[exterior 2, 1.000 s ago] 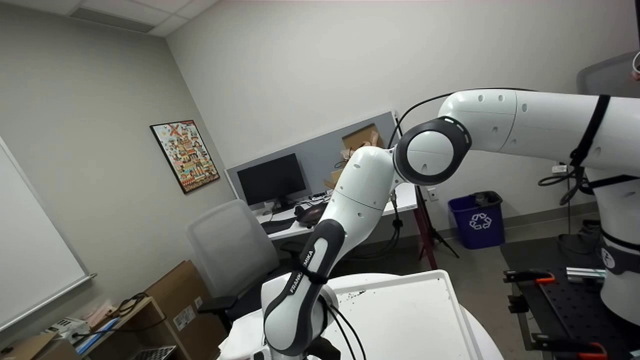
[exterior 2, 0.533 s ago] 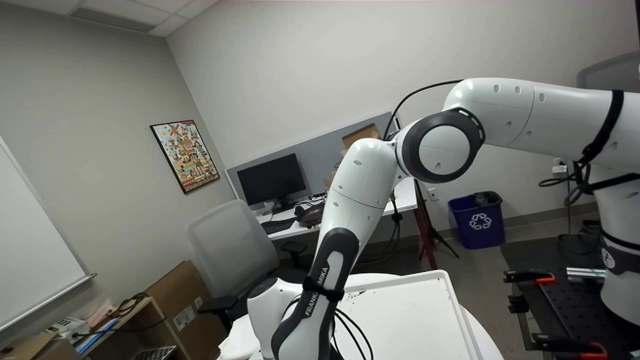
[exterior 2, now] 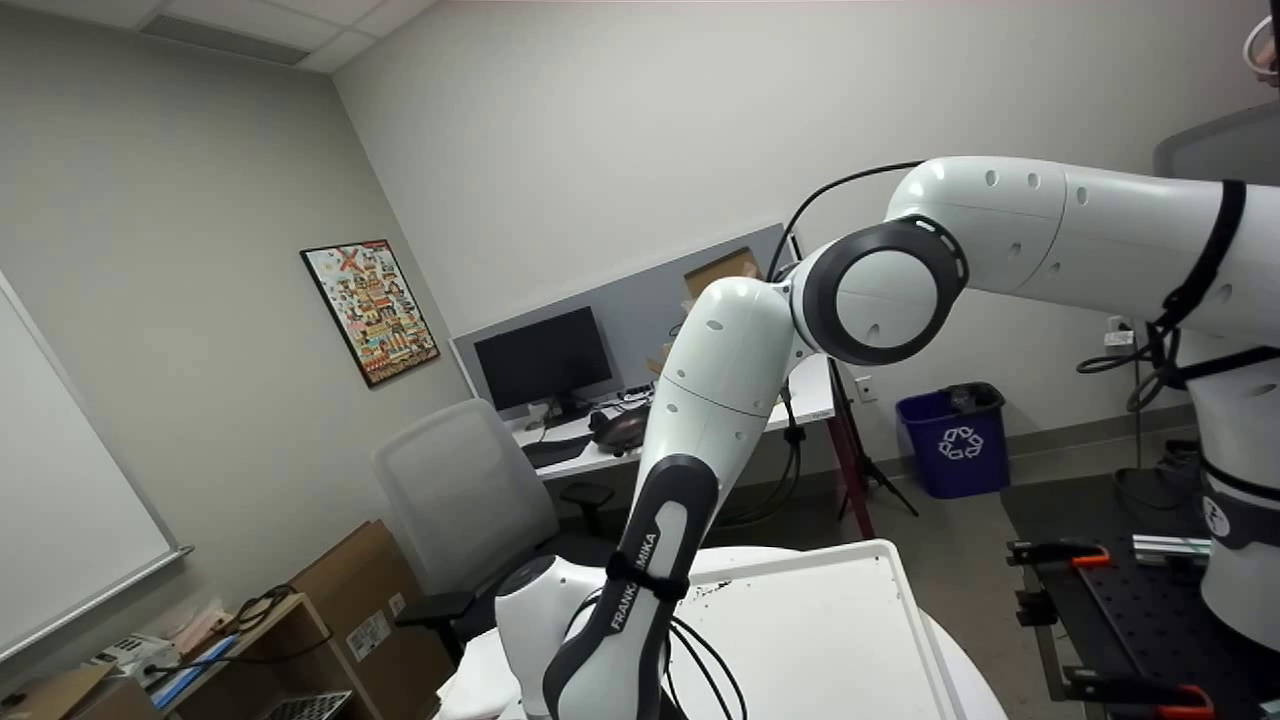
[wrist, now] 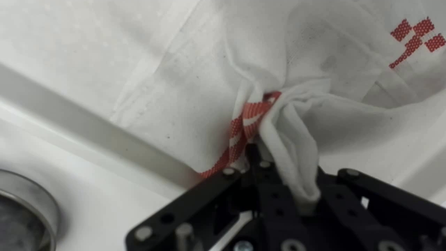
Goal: Pick up the white towel and wipe the the white tray.
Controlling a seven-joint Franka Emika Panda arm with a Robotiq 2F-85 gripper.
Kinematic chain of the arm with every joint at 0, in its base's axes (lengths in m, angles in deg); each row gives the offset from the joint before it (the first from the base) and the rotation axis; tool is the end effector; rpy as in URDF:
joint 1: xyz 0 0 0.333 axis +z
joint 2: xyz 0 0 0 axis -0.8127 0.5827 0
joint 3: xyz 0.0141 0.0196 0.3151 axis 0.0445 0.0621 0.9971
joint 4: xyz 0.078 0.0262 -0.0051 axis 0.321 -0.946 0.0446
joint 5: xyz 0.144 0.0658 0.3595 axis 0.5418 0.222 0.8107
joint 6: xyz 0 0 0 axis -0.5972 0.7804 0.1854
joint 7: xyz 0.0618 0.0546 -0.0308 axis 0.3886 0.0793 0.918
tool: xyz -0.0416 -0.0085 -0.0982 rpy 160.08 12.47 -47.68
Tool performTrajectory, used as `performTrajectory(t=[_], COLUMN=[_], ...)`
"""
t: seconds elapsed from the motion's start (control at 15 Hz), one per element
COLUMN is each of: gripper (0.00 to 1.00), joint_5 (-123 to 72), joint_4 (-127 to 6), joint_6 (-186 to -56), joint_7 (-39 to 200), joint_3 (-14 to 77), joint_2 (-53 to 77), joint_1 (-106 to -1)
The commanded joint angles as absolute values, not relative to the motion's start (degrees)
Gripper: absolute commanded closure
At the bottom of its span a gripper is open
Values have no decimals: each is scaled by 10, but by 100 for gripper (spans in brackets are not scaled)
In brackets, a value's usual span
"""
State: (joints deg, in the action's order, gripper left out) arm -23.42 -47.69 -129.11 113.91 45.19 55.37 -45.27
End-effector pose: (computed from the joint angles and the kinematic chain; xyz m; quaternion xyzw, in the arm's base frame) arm 0.6914 0.2077 0.0864 -0.9274 -0.3668 -0.0379 0.0637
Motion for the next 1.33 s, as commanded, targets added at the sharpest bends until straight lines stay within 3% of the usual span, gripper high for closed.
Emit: performTrajectory(t=[0.0, 0.07, 0.13, 1.27], gripper=[91, 91, 98, 98], joint_5=[-254, -254, -254, -275], joint_4=[-473, -473, -473, -318], joint_6=[-1289, -1289, -1289, -1212], joint_7=[1128, 1128, 1128, 1080], joint_3=[466, 466, 466, 448], joint_2=[558, 558, 558, 642], joint_1=[-463, -463, -463, -427])
